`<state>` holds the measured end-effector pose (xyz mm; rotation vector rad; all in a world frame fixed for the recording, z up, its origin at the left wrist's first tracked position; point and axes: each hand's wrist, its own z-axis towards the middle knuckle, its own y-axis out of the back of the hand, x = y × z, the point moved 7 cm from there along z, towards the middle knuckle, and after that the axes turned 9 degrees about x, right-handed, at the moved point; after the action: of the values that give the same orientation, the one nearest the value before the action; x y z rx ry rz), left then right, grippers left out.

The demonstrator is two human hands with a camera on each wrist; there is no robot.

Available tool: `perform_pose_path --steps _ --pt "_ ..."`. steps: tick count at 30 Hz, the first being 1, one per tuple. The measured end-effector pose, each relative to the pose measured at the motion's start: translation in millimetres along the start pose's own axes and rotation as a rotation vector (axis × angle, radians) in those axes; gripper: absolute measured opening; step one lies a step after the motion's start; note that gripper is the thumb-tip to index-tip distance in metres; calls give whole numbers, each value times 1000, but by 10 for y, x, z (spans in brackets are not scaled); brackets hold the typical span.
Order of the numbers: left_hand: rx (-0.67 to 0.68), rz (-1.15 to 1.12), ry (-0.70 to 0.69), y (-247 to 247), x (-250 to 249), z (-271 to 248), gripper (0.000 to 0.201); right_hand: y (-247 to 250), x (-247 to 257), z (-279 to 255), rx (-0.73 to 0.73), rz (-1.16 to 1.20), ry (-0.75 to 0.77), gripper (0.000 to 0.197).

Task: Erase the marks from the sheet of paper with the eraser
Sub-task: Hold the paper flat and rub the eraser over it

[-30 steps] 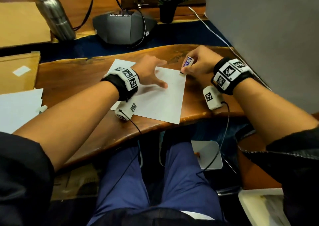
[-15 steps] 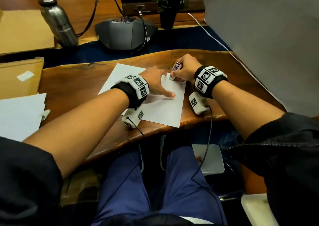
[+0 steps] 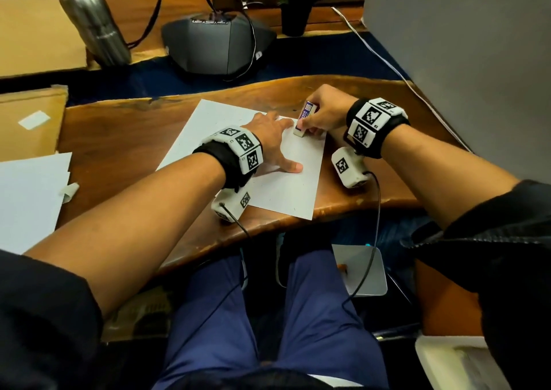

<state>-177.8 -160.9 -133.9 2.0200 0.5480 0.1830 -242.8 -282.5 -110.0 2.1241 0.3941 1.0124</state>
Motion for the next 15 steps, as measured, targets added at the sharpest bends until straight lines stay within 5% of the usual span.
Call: perform_pose_path --steps 3,7,11,15 --pt "21 19 16 -7 -18 -16 116 100 -35 10 -97 41 -34 29" --pt "34 14 23 -1 -20 -36 116 -1 25 3 27 -49 -12 24" --pt "42 9 22 -9 -28 -43 116 68 -6 21 -73 4 -10 20" --pt "39 9 21 -3 -22 -59 114 3 62 18 28 -114 8 25"
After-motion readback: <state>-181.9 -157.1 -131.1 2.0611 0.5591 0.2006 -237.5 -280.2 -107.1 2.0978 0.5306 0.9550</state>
